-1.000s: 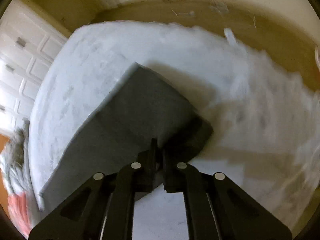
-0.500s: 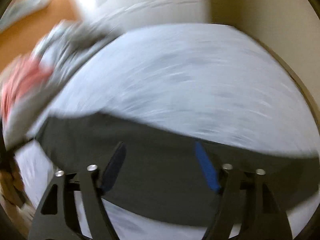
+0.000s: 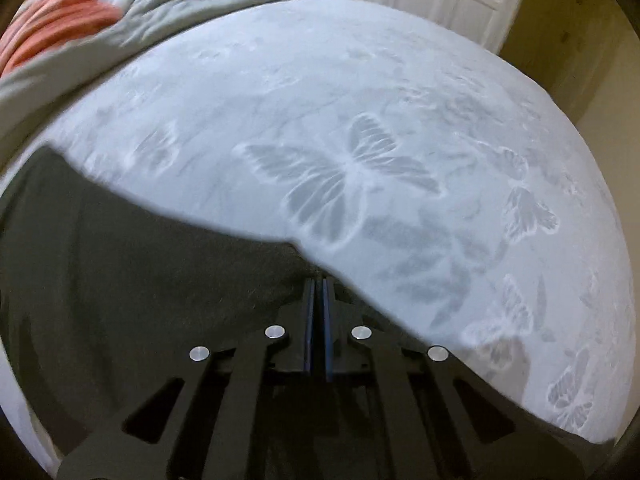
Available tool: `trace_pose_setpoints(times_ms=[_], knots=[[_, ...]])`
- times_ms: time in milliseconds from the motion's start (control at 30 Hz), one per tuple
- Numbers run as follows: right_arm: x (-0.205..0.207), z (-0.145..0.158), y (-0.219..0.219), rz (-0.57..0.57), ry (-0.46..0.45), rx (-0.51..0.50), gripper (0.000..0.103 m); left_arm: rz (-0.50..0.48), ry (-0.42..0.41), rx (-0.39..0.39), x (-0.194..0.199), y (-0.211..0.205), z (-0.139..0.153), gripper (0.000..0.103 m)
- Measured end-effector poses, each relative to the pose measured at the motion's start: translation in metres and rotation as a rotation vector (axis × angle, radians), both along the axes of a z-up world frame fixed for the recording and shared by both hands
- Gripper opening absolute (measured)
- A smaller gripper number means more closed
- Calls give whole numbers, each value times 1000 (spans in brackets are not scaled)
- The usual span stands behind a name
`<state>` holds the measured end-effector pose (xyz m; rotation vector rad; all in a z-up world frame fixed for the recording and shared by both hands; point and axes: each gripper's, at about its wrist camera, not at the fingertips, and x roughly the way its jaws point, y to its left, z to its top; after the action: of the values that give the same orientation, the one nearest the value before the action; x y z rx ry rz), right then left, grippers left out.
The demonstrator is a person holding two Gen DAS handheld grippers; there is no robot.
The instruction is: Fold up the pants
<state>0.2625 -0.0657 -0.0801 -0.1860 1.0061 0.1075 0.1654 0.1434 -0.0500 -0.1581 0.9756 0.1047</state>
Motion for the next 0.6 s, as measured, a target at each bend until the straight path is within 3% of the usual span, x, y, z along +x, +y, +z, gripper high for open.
trace_pose_setpoints(times_ms=[67, 233, 367, 433, 467, 533, 567, 600], knots=[[14, -8, 1, -16, 17, 17, 7, -8, -5, 40, 1, -8, 0, 25], [-28, 42, -6, -9, -97, 113, 8, -37, -2, 63, -4, -16, 0, 25], [-45, -7, -18, -10, 55, -52, 8, -30, -6, 77, -5, -22, 1, 26], [-60, 0, -43, -39, 33, 25, 10, -22, -3, 73, -7, -25, 2, 40], [-74, 16, -65, -105, 11, 46, 11, -17, -5, 72, -9, -26, 2, 45], [-98, 43, -107, -174, -36, 143, 26, -21, -7, 90, -14, -31, 2, 56], [-118, 61, -142, -232, -73, 183, 53, -28, -7, 104, -15, -33, 2, 57], [-138, 75, -174, -305, -113, 174, 70, -38, -9, 122, -17, -36, 2, 58]])
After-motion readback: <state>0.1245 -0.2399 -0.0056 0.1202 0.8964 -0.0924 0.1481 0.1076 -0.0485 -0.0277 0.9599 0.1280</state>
